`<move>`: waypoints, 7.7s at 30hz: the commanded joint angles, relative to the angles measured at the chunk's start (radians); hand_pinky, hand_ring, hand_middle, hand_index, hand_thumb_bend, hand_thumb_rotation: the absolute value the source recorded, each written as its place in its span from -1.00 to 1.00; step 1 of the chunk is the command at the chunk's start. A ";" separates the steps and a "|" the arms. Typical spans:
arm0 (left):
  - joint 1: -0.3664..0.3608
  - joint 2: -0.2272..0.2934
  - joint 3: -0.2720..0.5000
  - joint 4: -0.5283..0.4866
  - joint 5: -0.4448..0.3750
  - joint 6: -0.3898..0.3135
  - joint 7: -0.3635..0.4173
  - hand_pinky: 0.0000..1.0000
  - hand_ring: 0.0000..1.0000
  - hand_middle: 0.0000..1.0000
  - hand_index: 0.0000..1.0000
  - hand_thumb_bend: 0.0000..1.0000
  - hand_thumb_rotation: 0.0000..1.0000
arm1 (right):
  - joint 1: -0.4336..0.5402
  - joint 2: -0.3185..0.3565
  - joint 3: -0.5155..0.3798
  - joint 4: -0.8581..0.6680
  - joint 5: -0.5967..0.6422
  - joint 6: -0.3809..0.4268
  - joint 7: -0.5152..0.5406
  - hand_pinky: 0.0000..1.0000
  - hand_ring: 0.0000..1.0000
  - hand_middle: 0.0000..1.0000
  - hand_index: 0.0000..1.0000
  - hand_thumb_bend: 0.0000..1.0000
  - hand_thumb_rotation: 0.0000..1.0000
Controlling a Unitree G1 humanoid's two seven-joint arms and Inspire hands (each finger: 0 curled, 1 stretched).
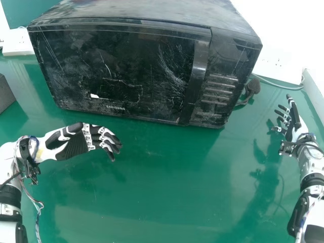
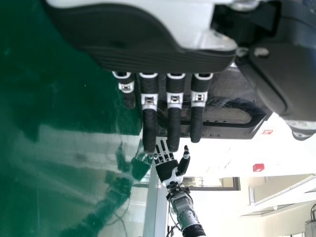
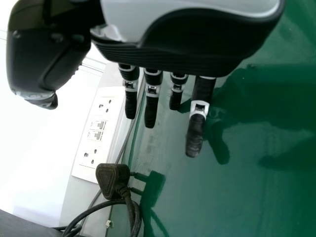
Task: Open the door of oven
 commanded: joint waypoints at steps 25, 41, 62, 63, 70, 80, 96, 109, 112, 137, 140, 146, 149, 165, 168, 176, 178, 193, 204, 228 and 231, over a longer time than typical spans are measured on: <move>0.009 -0.009 0.020 0.023 -0.046 0.017 -0.045 0.17 0.40 0.47 0.44 1.00 0.52 | 0.056 0.015 0.006 0.038 -0.016 0.052 -0.004 0.25 0.50 0.71 0.77 0.58 1.00; 0.017 -0.052 0.076 0.026 -0.148 0.058 -0.127 0.27 0.62 0.66 0.49 1.00 0.49 | 0.062 0.016 0.002 0.038 -0.011 0.047 0.004 0.33 0.54 0.70 0.75 0.66 1.00; 0.097 -0.088 0.109 -0.188 -0.275 0.235 -0.113 -0.08 0.42 0.65 0.60 1.00 0.55 | 0.060 0.016 0.005 0.034 -0.015 0.038 -0.002 0.22 0.43 0.59 0.64 0.68 1.00; 0.106 -0.086 0.108 -0.207 -0.285 0.265 -0.100 -0.08 0.43 0.67 0.63 1.00 0.50 | 0.060 0.016 0.006 0.034 -0.015 0.039 -0.006 0.27 0.46 0.60 0.65 0.67 1.00; 0.122 -0.110 0.106 -0.255 -0.330 0.334 -0.098 0.02 0.64 0.81 0.77 1.00 0.38 | 0.060 0.018 0.000 0.034 -0.010 0.038 -0.010 0.31 0.46 0.58 0.64 0.66 1.00; 0.137 -0.149 0.110 -0.290 -0.369 0.383 -0.091 0.27 0.96 0.90 0.83 1.00 0.29 | 0.056 0.017 0.009 0.033 -0.017 0.041 -0.001 0.35 0.50 0.60 0.66 0.58 1.00; 0.208 -0.174 0.146 -0.410 -0.428 0.430 0.005 1.00 1.00 1.00 0.96 1.00 0.35 | 0.053 0.018 0.000 0.034 -0.007 0.050 0.002 0.38 0.53 0.62 0.66 0.55 1.00; 0.179 -0.149 0.160 -0.437 -0.448 0.480 0.070 1.00 1.00 1.00 1.00 1.00 0.23 | 0.054 0.019 -0.004 0.036 -0.006 0.048 -0.005 0.29 0.42 0.59 0.67 0.63 1.00; 0.169 -0.151 0.157 -0.432 -0.438 0.474 0.077 1.00 1.00 1.00 1.00 1.00 0.25 | 0.054 0.019 -0.006 0.036 -0.004 0.049 0.001 0.30 0.41 0.61 0.70 0.62 1.00; 0.132 -0.135 0.074 -0.657 -0.347 0.547 0.357 1.00 1.00 1.00 1.00 1.00 0.74 | 0.055 0.025 -0.005 0.033 -0.010 0.039 0.003 0.50 0.57 0.64 0.70 0.69 1.00; 0.139 -0.135 0.069 -0.692 -0.325 0.529 0.390 1.00 1.00 1.00 1.00 1.00 0.70 | 0.053 0.025 -0.006 0.033 -0.009 0.042 0.001 0.46 0.52 0.62 0.69 0.66 1.00; 0.134 -0.140 0.060 -0.724 -0.313 0.541 0.451 1.00 1.00 1.00 1.00 1.00 0.74 | 0.054 0.029 -0.008 0.032 -0.007 0.038 0.000 0.33 0.49 0.61 0.67 0.69 1.00; 0.127 -0.142 0.058 -0.738 -0.330 0.580 0.477 1.00 1.00 1.00 1.00 1.00 0.72 | 0.055 0.029 -0.009 0.034 -0.007 0.038 0.002 0.33 0.48 0.64 0.70 0.70 1.00; 0.107 -0.133 0.018 -0.774 -0.278 0.577 0.533 1.00 1.00 1.00 1.00 1.00 0.79 | 0.058 0.034 -0.006 0.033 -0.008 0.031 0.000 0.45 0.56 0.69 0.68 0.72 1.00; 0.106 -0.133 0.012 -0.791 -0.272 0.590 0.558 1.00 1.00 1.00 1.00 1.00 0.79 | 0.058 0.035 -0.004 0.033 -0.011 0.029 -0.005 0.40 0.45 0.63 0.66 0.71 1.00; 0.110 -0.144 -0.023 -0.812 -0.216 0.535 0.600 1.00 1.00 1.00 1.00 1.00 0.80 | 0.055 0.035 -0.004 0.033 -0.010 0.032 0.008 0.39 0.47 0.63 0.70 0.74 1.00; 0.110 -0.152 -0.032 -0.810 -0.207 0.528 0.604 1.00 1.00 1.00 1.00 1.00 0.78 | 0.055 0.034 -0.001 0.033 -0.013 0.033 0.008 0.44 0.54 0.67 0.71 0.77 1.00; 0.084 -0.214 -0.090 -0.743 -0.128 0.452 0.655 1.00 1.00 1.00 1.00 1.00 0.73 | 0.055 0.035 0.000 0.032 -0.012 0.029 0.009 0.30 0.49 0.64 0.68 0.78 1.00; 0.046 -0.234 -0.122 -0.692 -0.072 0.380 0.641 1.00 1.00 1.00 1.00 1.00 0.72 | 0.056 0.033 -0.001 0.034 -0.013 0.033 0.004 0.51 0.62 0.72 0.70 0.86 1.00; -0.006 -0.257 -0.152 -0.639 -0.030 0.358 0.680 1.00 1.00 1.00 1.00 1.00 0.73 | 0.059 0.032 -0.008 0.036 -0.007 0.031 0.002 0.35 0.43 0.57 0.65 1.00 0.99; -0.012 -0.268 -0.153 -0.627 -0.013 0.344 0.697 1.00 1.00 1.00 1.00 1.00 0.77 | 0.057 0.031 -0.009 0.035 -0.007 0.033 0.009 0.42 0.46 0.62 0.70 0.93 1.00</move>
